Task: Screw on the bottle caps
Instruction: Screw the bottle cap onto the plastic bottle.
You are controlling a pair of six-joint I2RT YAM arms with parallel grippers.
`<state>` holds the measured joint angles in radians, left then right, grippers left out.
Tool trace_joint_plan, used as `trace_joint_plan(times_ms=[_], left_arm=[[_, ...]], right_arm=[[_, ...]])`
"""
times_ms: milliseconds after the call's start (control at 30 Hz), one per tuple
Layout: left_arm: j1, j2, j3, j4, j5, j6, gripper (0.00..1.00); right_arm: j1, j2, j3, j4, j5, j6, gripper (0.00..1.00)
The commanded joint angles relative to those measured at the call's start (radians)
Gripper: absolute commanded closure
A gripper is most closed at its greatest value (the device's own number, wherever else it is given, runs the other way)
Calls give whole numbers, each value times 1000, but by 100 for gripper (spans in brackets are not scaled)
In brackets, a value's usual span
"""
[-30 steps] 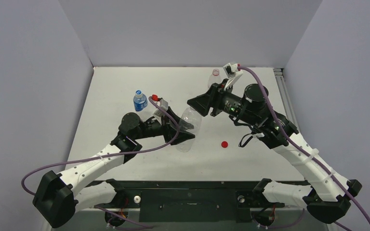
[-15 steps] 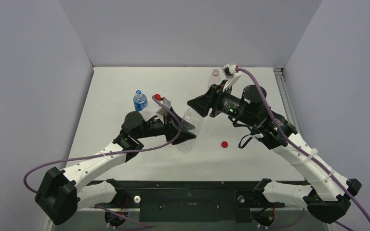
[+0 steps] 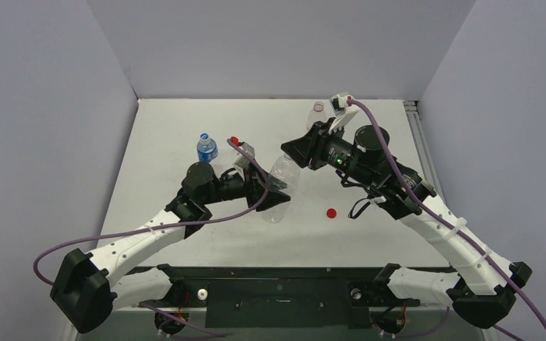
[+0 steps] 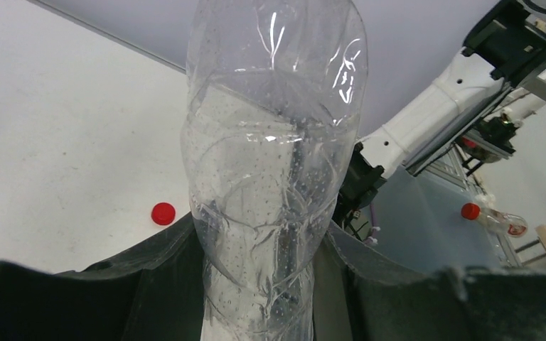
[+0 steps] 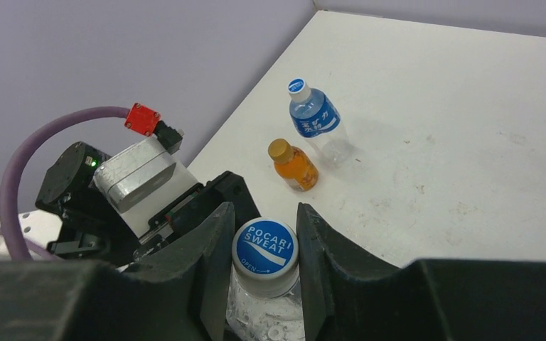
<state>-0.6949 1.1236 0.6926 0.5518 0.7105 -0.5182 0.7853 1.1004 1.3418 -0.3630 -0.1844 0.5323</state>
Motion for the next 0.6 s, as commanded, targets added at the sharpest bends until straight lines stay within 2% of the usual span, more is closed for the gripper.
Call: trace_joint_plan(times_ms=[0, 100, 267, 367, 467, 567], left_arm=[[0, -45, 108, -209, -363, 85, 100], [-51, -72, 157, -328, -627, 184, 100], [-204, -71, 187, -351, -981, 372, 100], [-287, -42, 193, -303, -1193, 501, 100], [-374, -1, 198, -246, -1343, 627, 100], [-451, 65, 188, -123, -1517, 794, 100]], right_arm=[[22, 15, 26, -83, 65, 60, 100], [25, 50, 59, -149, 145, 121, 100], [35, 90, 88, -222, 241, 229, 100], [51, 119, 102, -249, 301, 260, 100], [63, 145, 107, -258, 324, 302, 100], [76, 163, 110, -257, 354, 328, 100]])
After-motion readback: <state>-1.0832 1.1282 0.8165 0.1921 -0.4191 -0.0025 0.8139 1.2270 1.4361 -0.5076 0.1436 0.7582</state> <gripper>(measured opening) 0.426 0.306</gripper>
